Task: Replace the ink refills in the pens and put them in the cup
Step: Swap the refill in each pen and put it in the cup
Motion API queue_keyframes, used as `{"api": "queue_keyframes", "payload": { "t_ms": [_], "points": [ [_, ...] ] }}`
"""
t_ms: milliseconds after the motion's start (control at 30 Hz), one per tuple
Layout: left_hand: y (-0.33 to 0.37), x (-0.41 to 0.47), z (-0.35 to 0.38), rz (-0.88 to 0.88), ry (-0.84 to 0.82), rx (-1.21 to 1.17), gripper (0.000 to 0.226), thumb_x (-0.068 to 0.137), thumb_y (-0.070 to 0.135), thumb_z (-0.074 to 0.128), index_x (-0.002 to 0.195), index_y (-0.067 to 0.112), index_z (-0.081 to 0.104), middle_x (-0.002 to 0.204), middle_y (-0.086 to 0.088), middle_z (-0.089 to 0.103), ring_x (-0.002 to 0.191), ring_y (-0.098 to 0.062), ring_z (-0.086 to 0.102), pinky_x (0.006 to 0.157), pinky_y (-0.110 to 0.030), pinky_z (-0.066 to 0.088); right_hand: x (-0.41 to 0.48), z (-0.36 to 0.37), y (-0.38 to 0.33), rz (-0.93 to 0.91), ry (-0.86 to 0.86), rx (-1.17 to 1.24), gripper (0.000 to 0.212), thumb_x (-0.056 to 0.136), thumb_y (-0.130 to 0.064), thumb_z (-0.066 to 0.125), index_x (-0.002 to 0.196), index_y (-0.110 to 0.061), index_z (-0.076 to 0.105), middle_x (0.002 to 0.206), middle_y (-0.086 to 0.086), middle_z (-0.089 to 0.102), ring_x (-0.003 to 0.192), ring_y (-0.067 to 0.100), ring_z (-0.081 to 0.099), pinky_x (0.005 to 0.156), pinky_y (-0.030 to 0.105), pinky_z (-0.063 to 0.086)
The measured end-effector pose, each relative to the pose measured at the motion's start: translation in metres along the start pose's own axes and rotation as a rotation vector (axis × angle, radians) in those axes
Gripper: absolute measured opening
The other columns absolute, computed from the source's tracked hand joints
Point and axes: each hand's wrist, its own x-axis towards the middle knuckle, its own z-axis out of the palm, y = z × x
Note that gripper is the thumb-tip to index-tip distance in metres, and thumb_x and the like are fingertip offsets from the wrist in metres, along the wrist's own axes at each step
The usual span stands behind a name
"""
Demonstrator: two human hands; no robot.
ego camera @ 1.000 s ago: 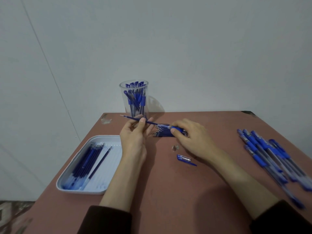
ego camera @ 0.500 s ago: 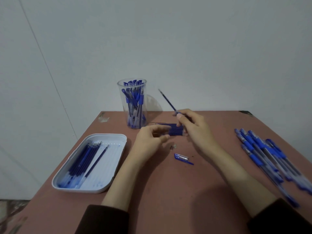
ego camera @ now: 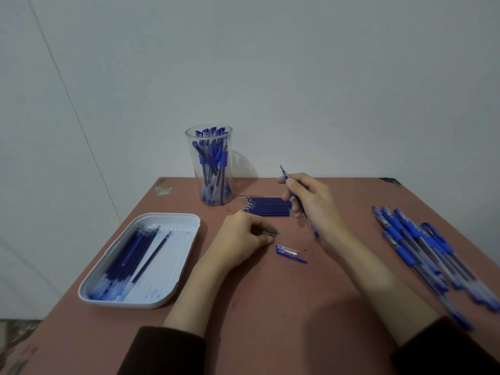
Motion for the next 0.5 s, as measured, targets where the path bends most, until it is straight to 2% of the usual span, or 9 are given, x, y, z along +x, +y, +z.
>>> {"api": "queue_keyframes", "payload": {
  "t_ms": [100,167,233,333,400,500],
  "points": [
    [0.0,0.001,0.001,-0.022,0.093,-0.119,0.01,0.081,0.015,0.073,0.089,0.02,0.075,0.075,0.011,0.067,0.063,0.011,0.058,0.063,-0.002,0.042,0.0,0.0,0.001,-0.003,-0.012,-0.017,0.026,0.097,-0.02,0.049,0.084,-0.031,0.068,0.065,-0.008,0.057,0.054,0.012,0.044,0.057,0.031,0.039],
    [0.0,0.003,-0.001,-0.08,0.217,-0.377,0.01,0.081,0.01,0.072,0.084,0.02,0.073,0.075,0.007,0.068,0.061,0.0,0.059,0.061,-0.012,0.047,0.0,0.0,0.002,-0.004,-0.028,-0.03,0.026,0.095,-0.021,0.052,0.08,-0.033,0.07,0.064,-0.008,0.057,0.054,0.01,0.045,0.056,0.03,0.037],
    [0.001,0.004,-0.005,-0.131,0.319,-0.654,0.013,0.083,0.005,0.07,0.083,0.017,0.071,0.078,0.001,0.069,0.066,-0.006,0.061,0.058,-0.014,0.049,-0.001,0.001,0.002,-0.004,-0.057,-0.072,0.024,0.093,-0.021,0.055,0.077,-0.033,0.07,0.063,-0.01,0.058,0.054,0.005,0.046,0.056,0.026,0.035],
    [0.002,0.004,-0.01,-0.166,0.377,-0.925,0.01,0.084,0.004,0.068,0.089,0.012,0.071,0.083,-0.004,0.07,0.078,-0.012,0.065,0.07,-0.019,0.054,-0.005,0.002,0.001,-0.037,-0.105,-0.174,0.021,0.09,-0.019,0.059,0.077,-0.031,0.069,0.063,-0.013,0.059,0.059,0.001,0.048,0.062,0.022,0.037],
    [0.001,0.005,-0.01,-0.172,0.377,-1.008,0.011,0.084,0.003,0.066,0.093,0.008,0.07,0.087,-0.007,0.069,0.085,-0.017,0.065,0.081,-0.024,0.054,-0.007,0.003,-0.001,-0.056,-0.124,-0.224,0.018,0.089,-0.016,0.06,0.079,-0.027,0.069,0.064,-0.014,0.06,0.062,0.001,0.05,0.063,0.016,0.038],
    [0.001,0.006,-0.009,-0.171,0.364,-1.026,0.01,0.084,0.004,0.066,0.092,0.009,0.07,0.088,-0.007,0.07,0.088,-0.018,0.065,0.078,-0.022,0.053,-0.007,0.004,-0.002,-0.061,-0.129,-0.265,0.017,0.088,-0.014,0.061,0.081,-0.024,0.071,0.064,-0.015,0.061,0.062,0.0,0.05,0.062,0.013,0.038]
  ]
}}
